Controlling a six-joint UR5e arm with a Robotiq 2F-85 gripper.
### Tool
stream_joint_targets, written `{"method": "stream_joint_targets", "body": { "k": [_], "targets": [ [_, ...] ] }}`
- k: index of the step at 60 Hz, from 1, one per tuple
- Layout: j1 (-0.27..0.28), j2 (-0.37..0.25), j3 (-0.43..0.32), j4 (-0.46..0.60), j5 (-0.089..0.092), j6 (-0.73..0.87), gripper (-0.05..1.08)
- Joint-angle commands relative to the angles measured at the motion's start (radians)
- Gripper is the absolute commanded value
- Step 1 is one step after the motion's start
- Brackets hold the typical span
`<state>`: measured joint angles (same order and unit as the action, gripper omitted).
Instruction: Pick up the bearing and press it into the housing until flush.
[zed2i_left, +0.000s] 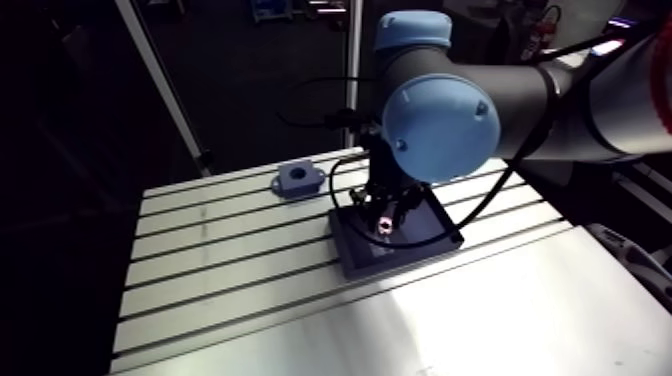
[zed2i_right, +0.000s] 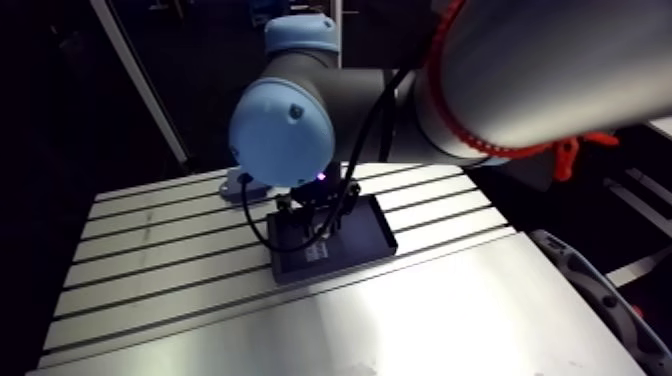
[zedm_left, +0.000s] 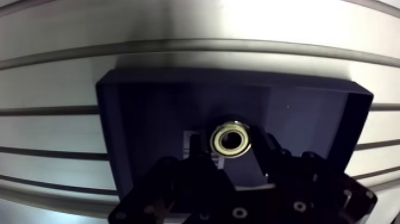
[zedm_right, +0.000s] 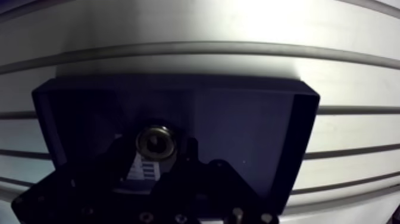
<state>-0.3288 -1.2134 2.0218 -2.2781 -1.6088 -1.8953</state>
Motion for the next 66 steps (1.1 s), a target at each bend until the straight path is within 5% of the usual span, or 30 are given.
{"method": "stream_joint_targets", "body": {
  "k": [1, 66],
  "targets": [
    [0.0, -0.002, 0.002, -0.001, 0.0, 0.0, 0.51],
    [0.0, -0.023, -0.004, 0.006, 0.005, -0.005, 0.6]
  ]
}}
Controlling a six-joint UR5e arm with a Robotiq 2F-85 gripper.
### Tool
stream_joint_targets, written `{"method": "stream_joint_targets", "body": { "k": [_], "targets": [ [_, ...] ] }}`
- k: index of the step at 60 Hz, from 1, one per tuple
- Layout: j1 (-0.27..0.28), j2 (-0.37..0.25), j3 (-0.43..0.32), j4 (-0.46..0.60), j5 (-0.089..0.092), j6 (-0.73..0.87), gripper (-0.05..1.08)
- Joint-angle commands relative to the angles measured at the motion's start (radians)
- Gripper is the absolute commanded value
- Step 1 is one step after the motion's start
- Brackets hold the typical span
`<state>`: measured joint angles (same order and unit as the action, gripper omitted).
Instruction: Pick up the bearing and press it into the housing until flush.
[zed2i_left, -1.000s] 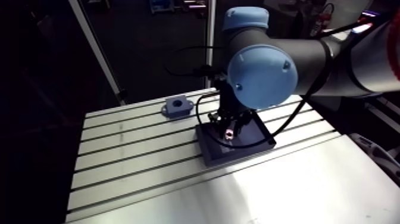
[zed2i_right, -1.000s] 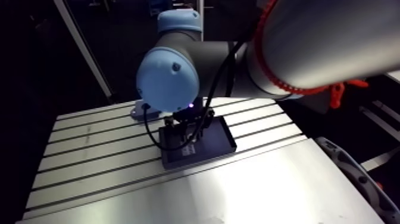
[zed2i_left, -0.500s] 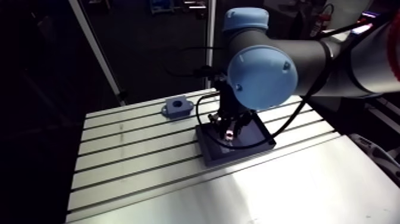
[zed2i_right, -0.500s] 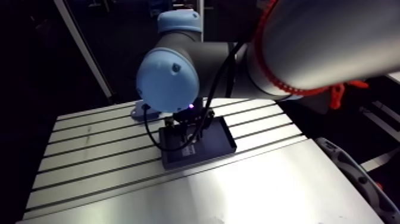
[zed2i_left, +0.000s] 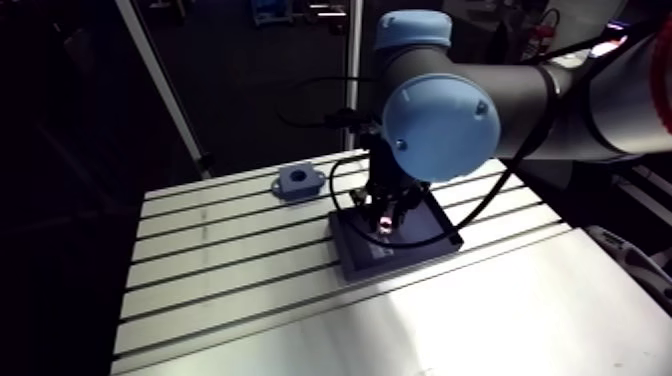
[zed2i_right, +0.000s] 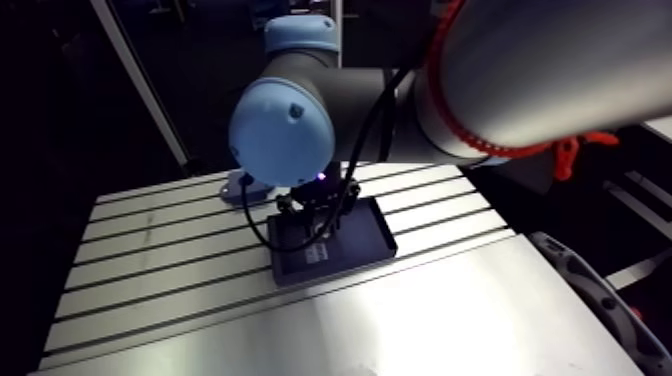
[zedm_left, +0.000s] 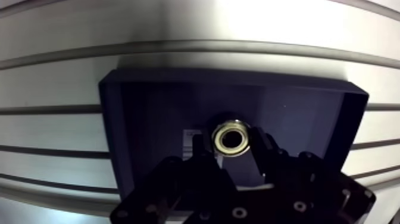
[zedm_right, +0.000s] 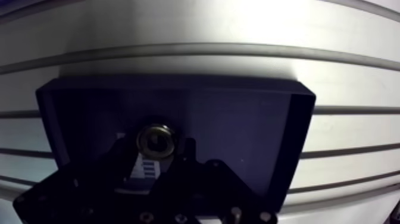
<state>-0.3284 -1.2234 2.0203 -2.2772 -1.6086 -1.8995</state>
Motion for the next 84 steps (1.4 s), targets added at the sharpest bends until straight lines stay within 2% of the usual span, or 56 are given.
{"method": "stream_joint_targets", "body": {
  "k": [1, 19, 24, 39, 42, 46, 54, 71, 84],
  "targets": [
    [0.0, -0.013, -0.002, 0.005, 0.005, 0.0, 0.6],
    [0.02, -0.104, -0.032, 0.084, 0.008, 0.007, 0.61],
    [0.033, -0.13, -0.059, 0.146, 0.009, 0.016, 0.61],
    [0.071, -0.146, -0.156, 0.257, 0.011, 0.054, 0.63],
    [0.101, -0.138, -0.204, 0.282, 0.01, 0.058, 0.63],
    [0.108, -0.133, -0.218, 0.29, 0.01, 0.063, 0.63],
    [0.154, -0.082, -0.293, 0.308, 0.008, 0.098, 0.65],
    [0.22, 0.017, -0.381, 0.305, 0.008, 0.113, 0.65],
    [0.242, 0.057, -0.437, 0.304, 0.008, 0.113, 0.66]
  ]
}}
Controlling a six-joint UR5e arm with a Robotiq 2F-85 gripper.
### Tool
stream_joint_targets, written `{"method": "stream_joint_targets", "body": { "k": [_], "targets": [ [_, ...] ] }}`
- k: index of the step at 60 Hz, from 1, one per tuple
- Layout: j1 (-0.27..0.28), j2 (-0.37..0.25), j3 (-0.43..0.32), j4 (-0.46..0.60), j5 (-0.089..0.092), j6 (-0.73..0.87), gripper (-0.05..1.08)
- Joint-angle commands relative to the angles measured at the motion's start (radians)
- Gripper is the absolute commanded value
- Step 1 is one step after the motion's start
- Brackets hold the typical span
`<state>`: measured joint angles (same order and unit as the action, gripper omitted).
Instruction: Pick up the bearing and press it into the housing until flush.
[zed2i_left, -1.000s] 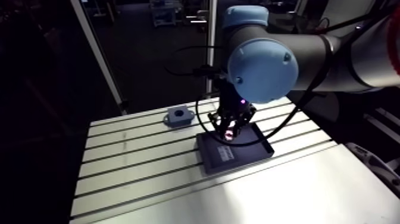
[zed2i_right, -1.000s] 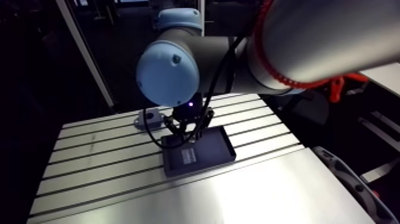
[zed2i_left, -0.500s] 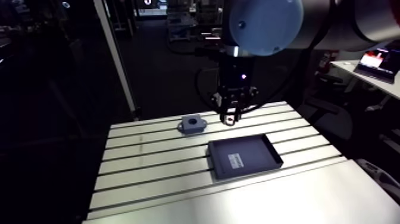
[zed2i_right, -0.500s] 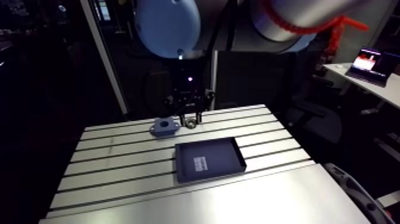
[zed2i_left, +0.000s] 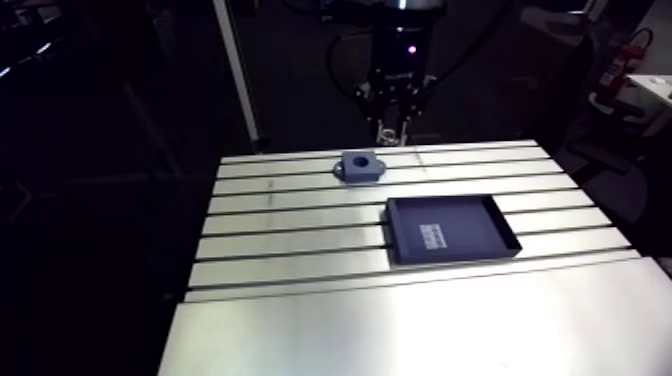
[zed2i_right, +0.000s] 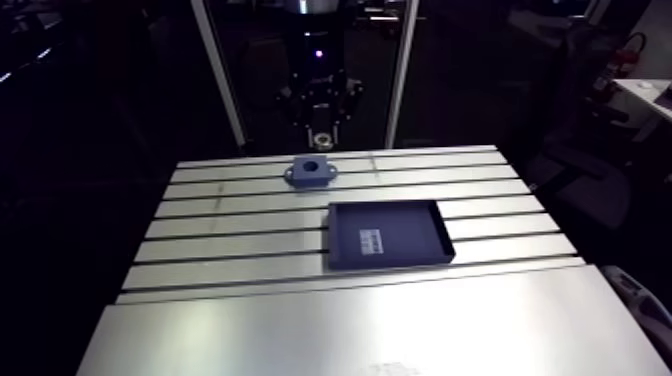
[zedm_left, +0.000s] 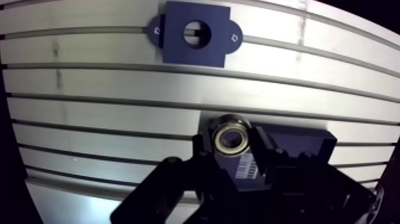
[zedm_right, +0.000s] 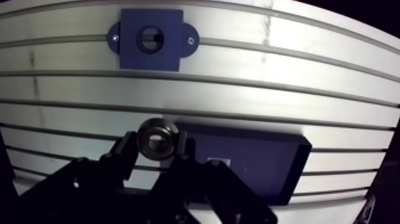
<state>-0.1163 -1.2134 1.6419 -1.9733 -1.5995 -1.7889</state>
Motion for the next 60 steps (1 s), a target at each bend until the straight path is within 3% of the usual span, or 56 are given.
{"method": "stream_joint_targets", "body": {
  "k": [1, 41, 60],
  "targets": [
    [0.03, 0.047, -0.058, 0.0, -0.001, 0.003, 0.66],
    [0.039, 0.213, -0.176, -0.006, -0.01, 0.004, 0.68],
    [0.052, 0.257, -0.22, -0.006, -0.01, 0.004, 0.69]
  ]
}}
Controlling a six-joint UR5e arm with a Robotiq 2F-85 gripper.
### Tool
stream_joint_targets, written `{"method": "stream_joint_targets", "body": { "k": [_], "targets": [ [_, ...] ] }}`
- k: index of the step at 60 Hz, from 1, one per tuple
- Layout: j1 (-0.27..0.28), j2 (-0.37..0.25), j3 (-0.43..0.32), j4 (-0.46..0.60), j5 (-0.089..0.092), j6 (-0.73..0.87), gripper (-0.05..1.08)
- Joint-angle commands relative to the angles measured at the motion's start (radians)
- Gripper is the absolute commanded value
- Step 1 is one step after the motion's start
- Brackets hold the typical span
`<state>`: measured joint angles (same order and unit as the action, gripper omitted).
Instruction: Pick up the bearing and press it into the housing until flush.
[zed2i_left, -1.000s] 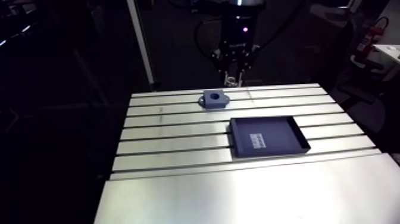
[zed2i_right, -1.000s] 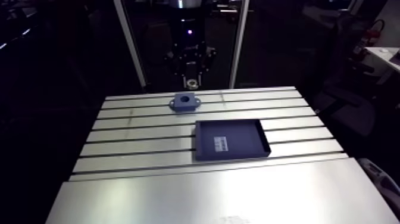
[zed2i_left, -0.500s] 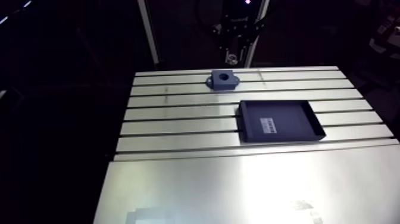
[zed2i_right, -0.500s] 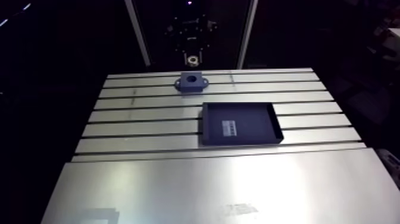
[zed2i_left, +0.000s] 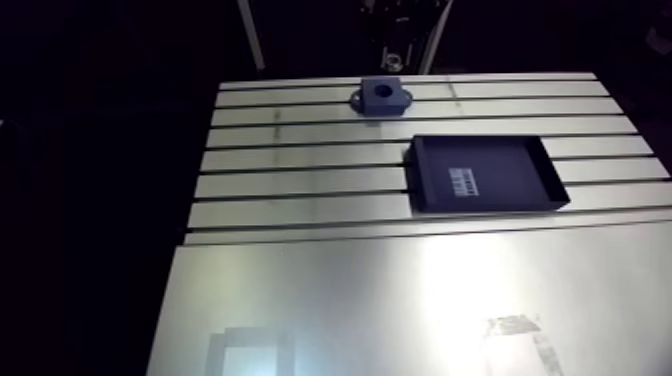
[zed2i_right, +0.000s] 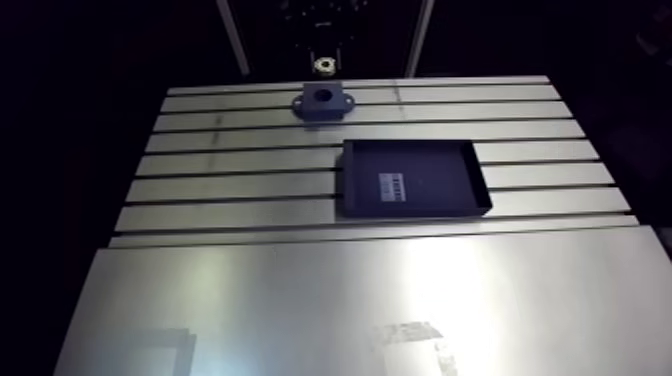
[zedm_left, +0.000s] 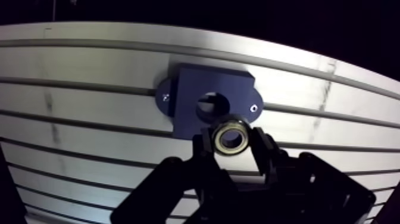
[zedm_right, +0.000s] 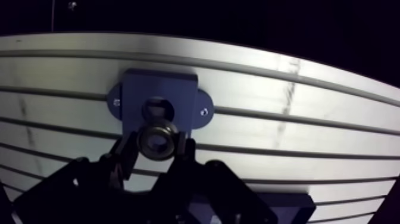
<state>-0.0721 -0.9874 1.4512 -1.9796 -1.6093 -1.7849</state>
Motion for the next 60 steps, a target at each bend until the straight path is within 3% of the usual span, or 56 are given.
{"method": "stream_joint_targets", "body": {
  "k": [1, 60],
  "targets": [
    [0.008, 0.031, -0.03, 0.0, -0.001, 0.0, 0.69],
    [0.02, 0.076, -0.029, -0.003, -0.001, 0.015, 0.71]
  ]
}}
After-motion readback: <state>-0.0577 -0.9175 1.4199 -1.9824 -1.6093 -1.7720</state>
